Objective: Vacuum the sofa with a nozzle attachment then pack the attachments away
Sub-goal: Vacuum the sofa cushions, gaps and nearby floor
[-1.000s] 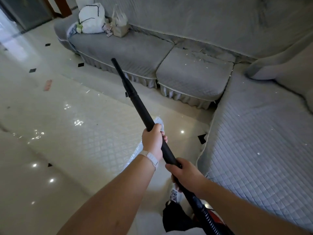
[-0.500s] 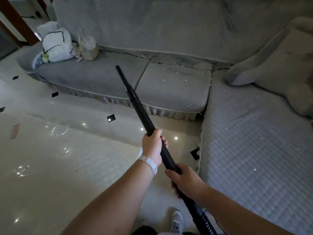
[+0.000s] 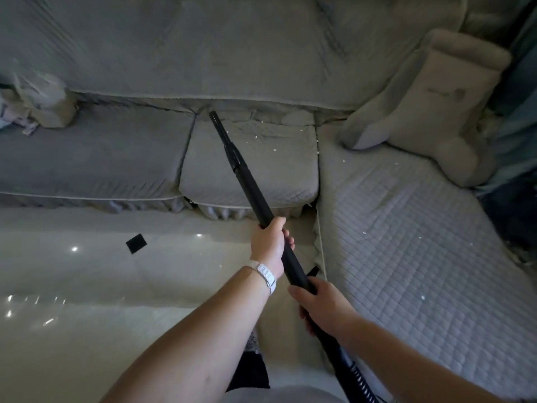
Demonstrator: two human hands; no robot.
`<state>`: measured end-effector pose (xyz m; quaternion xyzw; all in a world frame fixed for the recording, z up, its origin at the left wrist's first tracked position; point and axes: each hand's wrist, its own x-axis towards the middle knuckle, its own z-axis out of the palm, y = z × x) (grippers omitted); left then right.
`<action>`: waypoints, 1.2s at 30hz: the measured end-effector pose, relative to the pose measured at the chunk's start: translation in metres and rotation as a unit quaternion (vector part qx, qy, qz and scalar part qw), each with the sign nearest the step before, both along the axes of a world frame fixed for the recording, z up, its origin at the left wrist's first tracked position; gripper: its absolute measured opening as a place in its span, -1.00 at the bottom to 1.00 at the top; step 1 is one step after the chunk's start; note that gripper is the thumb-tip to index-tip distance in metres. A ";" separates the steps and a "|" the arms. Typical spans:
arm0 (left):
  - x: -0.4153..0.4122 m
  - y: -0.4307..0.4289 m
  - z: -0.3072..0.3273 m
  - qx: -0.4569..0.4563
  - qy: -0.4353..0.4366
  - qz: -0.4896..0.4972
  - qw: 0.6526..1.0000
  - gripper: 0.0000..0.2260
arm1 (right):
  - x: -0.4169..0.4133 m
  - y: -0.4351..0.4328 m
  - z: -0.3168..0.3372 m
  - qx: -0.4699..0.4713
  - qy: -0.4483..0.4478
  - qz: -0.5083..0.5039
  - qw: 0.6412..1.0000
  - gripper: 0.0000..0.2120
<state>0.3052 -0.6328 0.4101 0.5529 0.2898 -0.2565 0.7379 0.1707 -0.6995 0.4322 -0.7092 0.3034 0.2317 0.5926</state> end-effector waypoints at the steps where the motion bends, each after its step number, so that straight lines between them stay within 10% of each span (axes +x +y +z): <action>1: 0.017 0.000 -0.002 0.002 0.005 -0.013 1.000 -0.89 | 0.016 0.003 0.002 -0.002 0.008 -0.009 1.000 -0.84; 36: 0.331 -0.212 -0.024 0.090 -0.007 -0.157 0.983 -0.85 | 0.318 -0.176 -0.025 0.042 0.015 -0.148 0.988 -0.82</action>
